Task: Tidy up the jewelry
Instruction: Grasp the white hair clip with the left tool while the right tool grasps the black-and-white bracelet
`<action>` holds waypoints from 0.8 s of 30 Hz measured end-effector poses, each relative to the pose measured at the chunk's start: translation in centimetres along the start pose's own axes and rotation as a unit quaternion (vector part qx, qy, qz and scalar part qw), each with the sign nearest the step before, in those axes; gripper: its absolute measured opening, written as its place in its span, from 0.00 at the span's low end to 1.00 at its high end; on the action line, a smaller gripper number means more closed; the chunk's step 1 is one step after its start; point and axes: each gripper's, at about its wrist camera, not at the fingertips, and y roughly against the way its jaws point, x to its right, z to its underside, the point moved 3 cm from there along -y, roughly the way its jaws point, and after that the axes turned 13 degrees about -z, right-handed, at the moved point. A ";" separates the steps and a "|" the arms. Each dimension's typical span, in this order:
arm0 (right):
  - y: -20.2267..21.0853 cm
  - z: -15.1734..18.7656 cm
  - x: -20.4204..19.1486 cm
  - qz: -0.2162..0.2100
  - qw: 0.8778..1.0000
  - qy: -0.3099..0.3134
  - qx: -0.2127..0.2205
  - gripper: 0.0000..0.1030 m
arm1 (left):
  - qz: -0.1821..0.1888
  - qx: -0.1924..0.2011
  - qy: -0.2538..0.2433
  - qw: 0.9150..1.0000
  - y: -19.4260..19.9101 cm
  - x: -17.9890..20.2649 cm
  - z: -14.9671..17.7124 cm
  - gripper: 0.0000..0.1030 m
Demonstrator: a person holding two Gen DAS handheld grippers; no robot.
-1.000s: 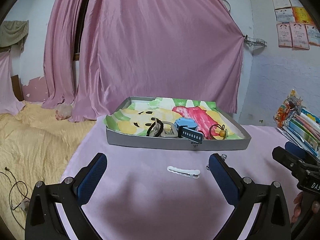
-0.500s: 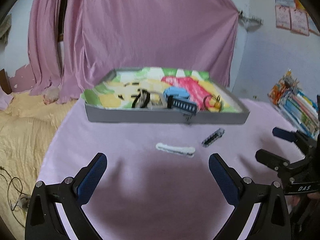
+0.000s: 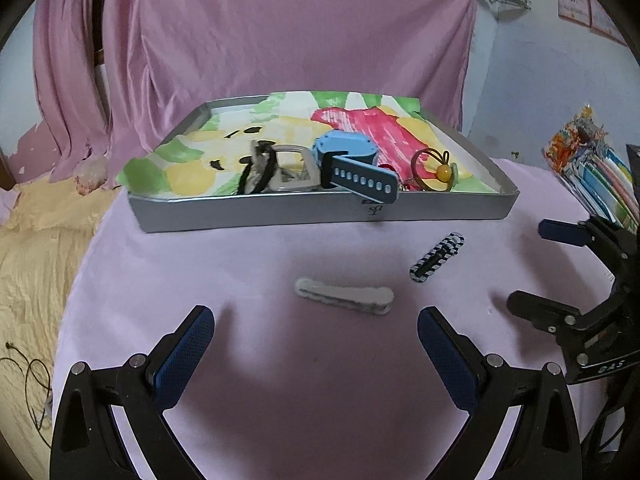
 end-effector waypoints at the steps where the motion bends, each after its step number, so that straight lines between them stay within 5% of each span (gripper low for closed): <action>1: -0.3 0.0 0.1 -0.002 1.000 0.003 -0.005 0.83 | 0.000 -0.002 -0.002 1.000 -0.2 0.2 -0.2 0.99; 15: -2.7 -1.7 -0.2 -0.068 0.996 0.042 -0.031 0.72 | 0.006 -0.032 -0.002 0.999 -1.6 1.5 -1.1 0.75; 24: -3.8 -2.9 -1.6 -0.099 0.991 0.078 -0.037 0.67 | -0.018 -0.031 0.001 0.999 -1.6 0.3 -1.1 0.48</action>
